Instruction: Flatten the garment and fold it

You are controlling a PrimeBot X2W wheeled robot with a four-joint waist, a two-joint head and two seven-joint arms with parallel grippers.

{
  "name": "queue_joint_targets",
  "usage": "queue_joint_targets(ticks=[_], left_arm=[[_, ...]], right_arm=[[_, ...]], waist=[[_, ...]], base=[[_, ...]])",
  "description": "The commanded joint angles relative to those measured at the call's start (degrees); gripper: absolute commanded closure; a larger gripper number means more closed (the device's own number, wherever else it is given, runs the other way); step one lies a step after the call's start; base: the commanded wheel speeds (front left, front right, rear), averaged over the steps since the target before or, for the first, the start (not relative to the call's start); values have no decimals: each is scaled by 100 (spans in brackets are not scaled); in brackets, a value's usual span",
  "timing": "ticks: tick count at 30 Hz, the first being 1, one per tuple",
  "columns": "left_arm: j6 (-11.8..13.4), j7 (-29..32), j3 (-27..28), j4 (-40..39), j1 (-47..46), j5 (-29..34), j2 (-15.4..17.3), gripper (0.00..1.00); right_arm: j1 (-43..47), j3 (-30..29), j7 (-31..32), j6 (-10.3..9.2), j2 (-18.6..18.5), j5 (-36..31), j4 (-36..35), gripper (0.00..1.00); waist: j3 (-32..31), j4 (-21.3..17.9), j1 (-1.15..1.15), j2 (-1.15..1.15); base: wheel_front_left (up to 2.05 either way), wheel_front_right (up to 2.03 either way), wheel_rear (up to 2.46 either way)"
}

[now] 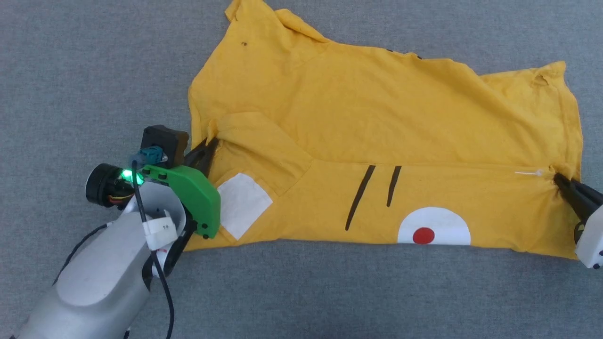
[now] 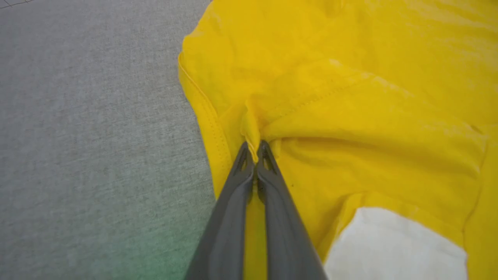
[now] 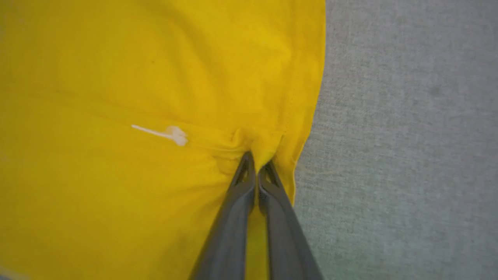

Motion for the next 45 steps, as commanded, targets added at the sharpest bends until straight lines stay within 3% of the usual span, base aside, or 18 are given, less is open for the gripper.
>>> queue_joint_targets(ticks=[1,10,16,20,23,25,28,31,35,40,45], left_arm=[[-38,-45,-2,115,-13,-34,-65,0],[108,-575,300,127,313,-247,-76,0],[668,-1409,779,-395,1030,-310,54,0],[1230,-2057,1138,-951,1746,-156,86,0],[1608,-2218,1380,-1411,2389,138,-23,0],[1840,-2237,1577,-1708,2801,423,-196,0],[1986,-2241,1834,-2073,3364,872,-518,0],[1902,-2242,1958,-2147,3776,1133,-749,0],[1679,-2243,1935,-1931,3860,1332,-721,0],[1349,-1706,1730,-1674,3441,1323,-484,0],[852,-555,1342,-1261,2801,1208,-235,0]], right_arm=[[16,119,84,-12,10,73,167,0],[161,122,113,-12,-156,345,-25,0],[618,-361,-131,-12,8,187,-370,0],[1036,-1067,-642,-12,451,-359,-671,0],[1449,-1624,-1051,-12,1000,-992,-951,0],[1714,-1954,-1307,-12,1431,-1375,-1148,0],[2064,-2275,-1620,-12,2013,-1895,-1415,0],[2348,-2389,-1799,-12,2515,-2275,-1632,0],[2466,-2390,-1830,-12,2848,-2529,-1779,0],[2394,-2375,-1779,-12,2917,-2612,-1862,0],[2262,-2361,-1730,-12,2859,-2595,-1857,0]], waist=[[-56,6,0,0],[-630,-33,0,0],[-1115,-47,0,0],[-1342,-23,0,0],[-1472,20,0,0],[-1531,56,0,0],[-1602,120,0,0],[-1662,168,0,0],[-1693,176,0,0],[-1629,184,0,0],[-1454,161,0,0]], base=[[0,0,0],[0,0,0],[0,0,0],[0,0,0],[0,0,0],[0,0,0],[0,0,0],[0,0,0],[0,0,0],[0,0,0],[0,0,0]])
